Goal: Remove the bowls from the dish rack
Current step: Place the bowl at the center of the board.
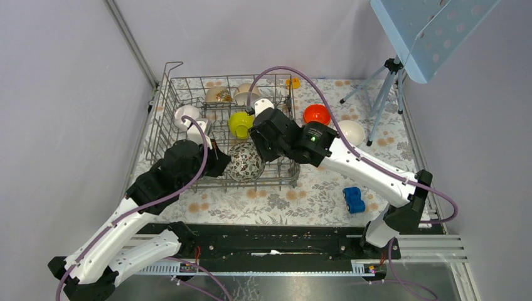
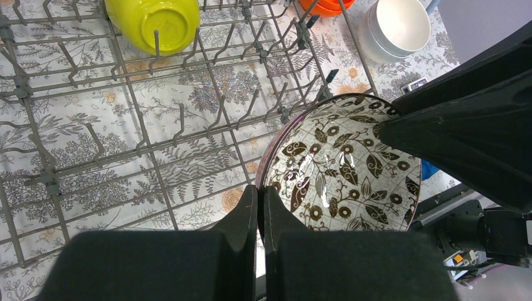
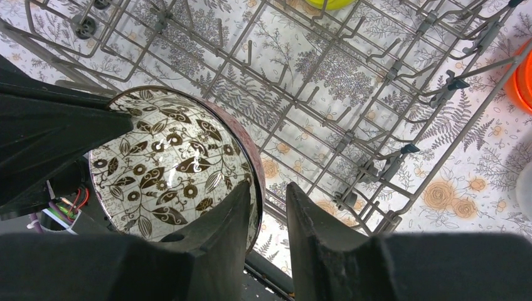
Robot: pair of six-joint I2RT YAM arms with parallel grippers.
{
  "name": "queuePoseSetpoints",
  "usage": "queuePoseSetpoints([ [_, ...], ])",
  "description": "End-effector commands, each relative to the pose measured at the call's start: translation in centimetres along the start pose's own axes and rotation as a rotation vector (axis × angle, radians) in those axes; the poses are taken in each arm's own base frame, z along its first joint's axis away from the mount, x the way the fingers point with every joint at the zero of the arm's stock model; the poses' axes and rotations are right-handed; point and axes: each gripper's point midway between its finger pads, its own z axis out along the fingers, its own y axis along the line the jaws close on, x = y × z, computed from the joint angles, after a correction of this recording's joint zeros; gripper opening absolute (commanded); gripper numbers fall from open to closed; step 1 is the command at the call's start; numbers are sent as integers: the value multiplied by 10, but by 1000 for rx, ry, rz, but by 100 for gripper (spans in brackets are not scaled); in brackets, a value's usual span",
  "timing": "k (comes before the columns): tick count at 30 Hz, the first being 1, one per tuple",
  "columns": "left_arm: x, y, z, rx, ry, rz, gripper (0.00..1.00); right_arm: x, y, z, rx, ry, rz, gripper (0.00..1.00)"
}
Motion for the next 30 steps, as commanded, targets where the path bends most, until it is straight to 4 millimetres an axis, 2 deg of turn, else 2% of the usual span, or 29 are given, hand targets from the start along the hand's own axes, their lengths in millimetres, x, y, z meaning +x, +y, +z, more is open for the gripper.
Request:
queuePoseSetpoints([
  [1,-26,-20,-6,77,-85,-44,0,6,8,8,-13,18,-9,36],
  [4,-28,-21,-6,79,-89,-48,0,9,7,11,-7,26,-9,35],
  [7,-30,-22,-6,79,-91,-51,0,13,7,14,-2,38,-9,30],
  [10,-31,-23,-6,85,-95,-57,0,15,6,15,1,38,-4,19],
  [12,-31,-23,-5,84,-98,-62,0,16,5,15,4,29,4,4],
  [13,-31,-23,-4,82,-99,-64,0,16,4,15,7,22,11,0],
  [14,-31,-23,-5,83,-99,-64,5,16,3,15,13,15,20,0],
  [16,-31,-23,-5,85,-99,-60,38,16,-1,14,26,-8,47,0],
  [18,-30,-22,-5,79,-94,-60,62,17,-7,15,55,-37,86,0],
  [20,-30,-18,-5,52,-87,-65,77,17,-13,15,82,-67,138,0],
  [26,-27,-7,1,-35,-59,-108,94,18,-25,19,104,-142,337,0],
  [28,-32,-5,2,-56,-82,-132,98,14,-27,19,101,-172,396,0],
  [30,-40,-3,1,-77,-115,-150,99,10,-27,16,89,-197,442,0],
])
